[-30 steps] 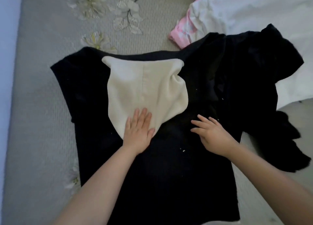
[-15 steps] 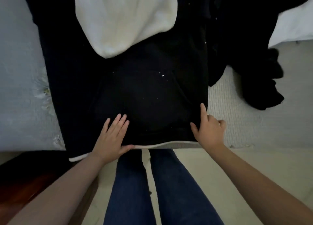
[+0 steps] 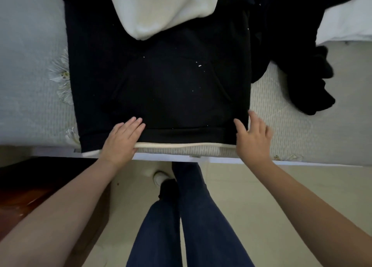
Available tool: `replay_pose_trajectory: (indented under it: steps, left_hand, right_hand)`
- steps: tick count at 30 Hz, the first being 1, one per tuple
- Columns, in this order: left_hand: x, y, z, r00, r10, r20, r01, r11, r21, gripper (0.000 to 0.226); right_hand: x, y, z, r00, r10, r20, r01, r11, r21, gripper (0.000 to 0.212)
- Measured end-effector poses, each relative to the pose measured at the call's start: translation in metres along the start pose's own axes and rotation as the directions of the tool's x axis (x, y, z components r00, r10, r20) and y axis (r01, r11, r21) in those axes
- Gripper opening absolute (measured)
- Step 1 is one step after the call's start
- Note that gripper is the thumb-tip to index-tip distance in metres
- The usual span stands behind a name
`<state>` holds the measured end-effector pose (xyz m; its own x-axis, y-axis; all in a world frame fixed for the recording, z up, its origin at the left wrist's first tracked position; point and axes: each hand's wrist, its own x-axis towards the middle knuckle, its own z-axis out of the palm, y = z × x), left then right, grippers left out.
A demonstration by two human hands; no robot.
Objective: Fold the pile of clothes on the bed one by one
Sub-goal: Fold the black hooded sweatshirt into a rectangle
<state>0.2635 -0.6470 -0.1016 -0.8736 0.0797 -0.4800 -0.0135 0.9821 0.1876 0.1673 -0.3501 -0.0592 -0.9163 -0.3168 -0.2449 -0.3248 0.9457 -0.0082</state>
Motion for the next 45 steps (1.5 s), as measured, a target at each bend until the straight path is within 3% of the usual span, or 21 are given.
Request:
replay_pose_trajectory:
  steps: [2,4,6,11,14,18,22,25,26,28,30,31,36,39,45]
  left_hand:
    - [-0.002,-0.003,0.006,0.999,-0.025,-0.043,0.023,0.999,-0.046,0.063]
    - [-0.007,-0.004,0.008,0.994,-0.029,-0.105,0.024,0.999,-0.045,0.064]
    - [-0.015,-0.01,0.009,0.987,-0.013,-0.16,0.008,0.999,-0.035,0.065]
    - [-0.028,-0.025,0.007,0.978,0.06,-0.2,-0.045,0.996,0.078,0.073]
    - [-0.03,-0.03,0.0,0.991,0.044,-0.124,-0.039,0.998,0.042,0.079]
    - [-0.043,-0.032,-0.015,0.986,-0.03,0.165,0.02,0.998,0.062,0.081]
    - [-0.089,-0.017,-0.018,0.979,-0.002,0.202,-0.004,1.0,0.028,0.078]
    - [-0.132,0.0,-0.015,0.977,-0.059,0.206,0.028,0.989,0.148,0.077]
    - [-0.148,0.005,-0.015,0.986,-0.079,0.148,0.053,0.984,0.169,0.077]
    - [-0.177,0.014,-0.014,0.995,-0.028,-0.097,0.041,0.99,0.137,0.076]
    - [-0.198,0.021,-0.014,0.957,0.047,-0.287,-0.01,0.991,0.13,0.058]
    - [-0.204,0.023,-0.021,0.948,0.046,-0.316,-0.005,0.992,0.129,0.048]
    - [-0.19,0.019,-0.065,0.935,0.026,-0.355,0.04,0.983,0.176,0.05]
    - [-0.165,0.002,-0.094,0.915,0.041,-0.402,0.044,0.979,0.199,0.045]
    - [-0.093,-0.036,-0.17,0.894,0.1,-0.437,0.055,0.943,0.329,0.047]
  right_hand:
    - [-0.008,-0.016,0.009,0.98,-0.2,0.001,0.199,0.972,-0.125,0.045]
    - [-0.012,-0.028,0.021,0.935,-0.343,0.093,0.355,0.917,-0.182,0.067]
    - [-0.008,-0.037,0.029,0.934,-0.328,0.139,0.353,0.904,-0.241,0.074]
    - [0.009,-0.04,0.039,0.94,-0.267,0.212,0.331,0.862,-0.384,0.067]
    - [0.008,-0.039,0.032,0.938,-0.231,0.259,0.322,0.858,-0.401,0.063]
    - [-0.021,-0.033,0.002,0.908,-0.281,0.311,0.394,0.826,-0.404,0.06]
    - [-0.059,-0.028,-0.025,0.864,-0.341,0.371,0.474,0.799,-0.37,0.061]
    - [-0.095,-0.029,-0.034,0.849,-0.33,0.412,0.49,0.781,-0.386,0.06]
    - [-0.106,-0.031,-0.038,0.857,-0.339,0.387,0.486,0.781,-0.392,0.06]
    - [-0.125,-0.033,-0.045,0.875,-0.434,0.214,0.484,0.79,-0.378,0.057]
    - [-0.136,-0.035,-0.055,0.872,-0.488,0.035,0.472,0.82,-0.323,0.051]
    - [-0.138,-0.038,-0.062,0.882,-0.471,0.017,0.454,0.84,-0.297,0.051]
    - [-0.104,-0.049,-0.09,0.899,-0.425,-0.107,0.399,0.894,-0.203,0.045]
    - [-0.066,-0.052,-0.11,0.902,-0.404,-0.153,0.374,0.908,-0.191,0.051]
    - [0.017,-0.07,-0.144,0.917,-0.282,-0.283,0.238,0.954,-0.181,0.042]
